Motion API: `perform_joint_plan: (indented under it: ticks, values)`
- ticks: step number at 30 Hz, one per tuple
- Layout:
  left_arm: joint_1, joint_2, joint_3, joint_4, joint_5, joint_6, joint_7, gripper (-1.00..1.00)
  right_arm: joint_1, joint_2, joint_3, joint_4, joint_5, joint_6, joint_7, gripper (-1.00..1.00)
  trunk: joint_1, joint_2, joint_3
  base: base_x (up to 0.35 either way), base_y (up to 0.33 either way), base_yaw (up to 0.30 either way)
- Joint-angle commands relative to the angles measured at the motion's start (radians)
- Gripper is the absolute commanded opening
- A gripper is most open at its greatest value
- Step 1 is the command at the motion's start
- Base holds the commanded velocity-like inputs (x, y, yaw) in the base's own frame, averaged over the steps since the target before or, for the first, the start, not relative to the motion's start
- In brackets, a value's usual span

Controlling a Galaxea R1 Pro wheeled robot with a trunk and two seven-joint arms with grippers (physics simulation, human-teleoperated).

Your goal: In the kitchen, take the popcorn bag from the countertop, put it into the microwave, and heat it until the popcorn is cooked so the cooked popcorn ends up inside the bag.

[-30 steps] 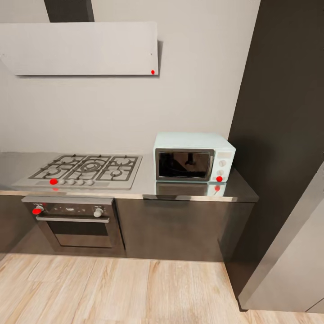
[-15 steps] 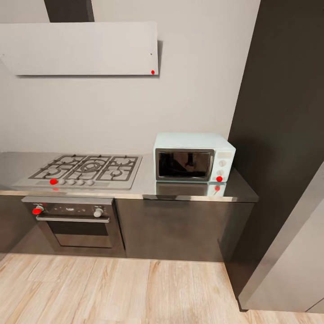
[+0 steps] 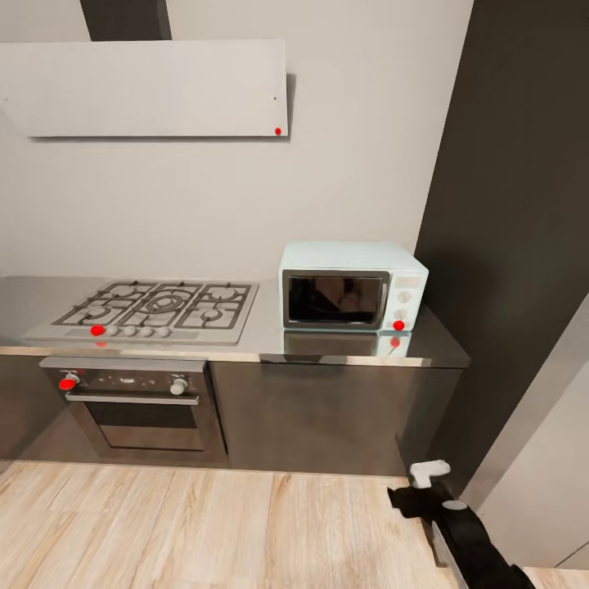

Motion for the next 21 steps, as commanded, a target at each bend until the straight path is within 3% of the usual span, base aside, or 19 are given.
perform_joint_plan:
  ticks: [1,2,4,9,12,16,18,21]
  values:
    - [-0.001,0.0,-0.008,0.001,0.01,-0.003,-0.004,1.0,0.0,-0.001,0.001,-0.043,0.007,0.015,0.004,1.0,0.0,-0.001,-0.001,0.0,0.0,0.0]
    - [-0.001,0.0,-0.008,0.001,0.01,-0.003,-0.004,1.0,0.0,-0.001,0.001,-0.151,0.007,0.062,0.003,1.0,0.0,-0.001,-0.001,0.0,0.0,0.0]
    - [-0.001,0.0,-0.008,0.001,0.01,-0.003,-0.004,1.0,0.0,-0.001,0.0,-0.242,0.008,0.093,0.001,1.0,0.0,-0.001,-0.001,0.0,0.0,0.0]
    - [-0.001,0.0,-0.008,0.001,0.01,-0.003,-0.004,1.0,0.0,-0.002,0.0,-0.355,0.007,0.107,0.001,1.0,0.0,-0.001,-0.001,0.0,0.0,0.0]
    - [-0.001,0.0,-0.008,0.001,0.01,-0.003,-0.004,1.0,0.003,-0.001,0.0,-0.399,0.008,0.106,-0.005,1.0,0.0,-0.001,-0.001,0.0,0.0,0.0]
    - [-0.001,0.0,-0.008,0.001,0.01,-0.003,-0.004,1.0,-0.004,0.005,0.0,-0.409,0.007,0.106,-0.063,1.0,0.0,-0.001,-0.001,0.0,0.0,0.0]
    - [-0.001,0.0,-0.008,0.001,0.01,-0.003,-0.004,1.0,-0.048,0.014,0.0,-0.416,0.007,0.102,-0.109,1.0,0.0,-0.001,-0.001,0.0,0.0,0.0]
    - [-0.001,0.0,-0.008,0.001,0.01,-0.003,-0.004,1.0,-0.086,0.019,-0.001,-0.417,0.006,0.092,-0.124,1.0,0.0,-0.001,-0.001,0.0,0.0,0.0]
